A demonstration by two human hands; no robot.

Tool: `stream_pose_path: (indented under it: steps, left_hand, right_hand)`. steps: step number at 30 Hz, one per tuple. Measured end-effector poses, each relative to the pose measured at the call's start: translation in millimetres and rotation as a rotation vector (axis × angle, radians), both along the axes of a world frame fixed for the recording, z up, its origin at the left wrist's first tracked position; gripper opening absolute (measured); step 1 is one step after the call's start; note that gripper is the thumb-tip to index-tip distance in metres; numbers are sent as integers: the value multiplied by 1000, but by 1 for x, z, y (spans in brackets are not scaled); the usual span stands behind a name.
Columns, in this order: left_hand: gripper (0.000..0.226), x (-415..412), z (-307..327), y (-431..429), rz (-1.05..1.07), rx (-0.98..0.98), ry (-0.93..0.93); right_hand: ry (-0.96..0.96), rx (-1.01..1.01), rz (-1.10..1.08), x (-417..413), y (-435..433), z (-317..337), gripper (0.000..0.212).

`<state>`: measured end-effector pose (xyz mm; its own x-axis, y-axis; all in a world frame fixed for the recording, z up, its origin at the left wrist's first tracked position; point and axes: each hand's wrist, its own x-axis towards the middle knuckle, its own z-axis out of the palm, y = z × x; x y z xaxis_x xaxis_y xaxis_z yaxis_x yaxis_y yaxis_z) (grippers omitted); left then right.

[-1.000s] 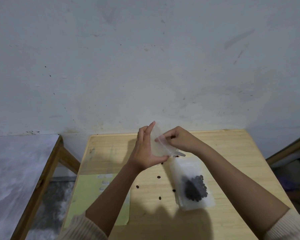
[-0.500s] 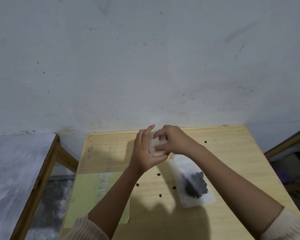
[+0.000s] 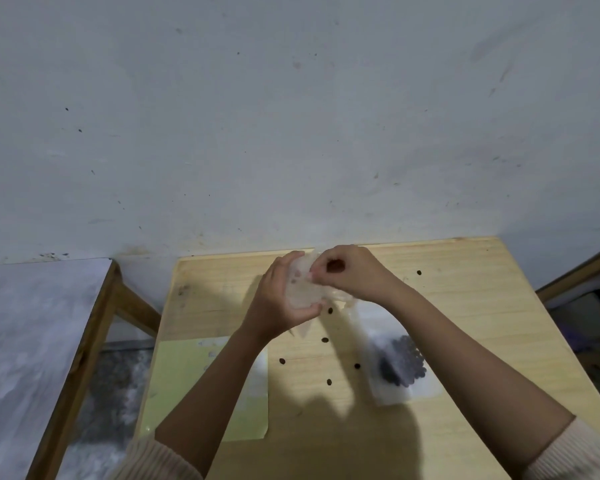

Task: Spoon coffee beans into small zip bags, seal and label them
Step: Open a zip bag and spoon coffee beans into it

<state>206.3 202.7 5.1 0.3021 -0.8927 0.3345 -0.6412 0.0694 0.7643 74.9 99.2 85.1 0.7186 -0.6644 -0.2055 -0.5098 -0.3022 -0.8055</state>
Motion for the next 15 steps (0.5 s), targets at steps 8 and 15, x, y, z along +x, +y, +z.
stream_pose_path:
  steps: [8, 15]
  left_hand:
    - [83, 12, -27, -6, -112, 284, 126]
    - [85, -7, -56, -31, -63, 261, 91]
  right_hand:
    - [275, -213, -328, -55, -46, -66, 16]
    - [481, -123, -162, -58, -54, -99, 22]
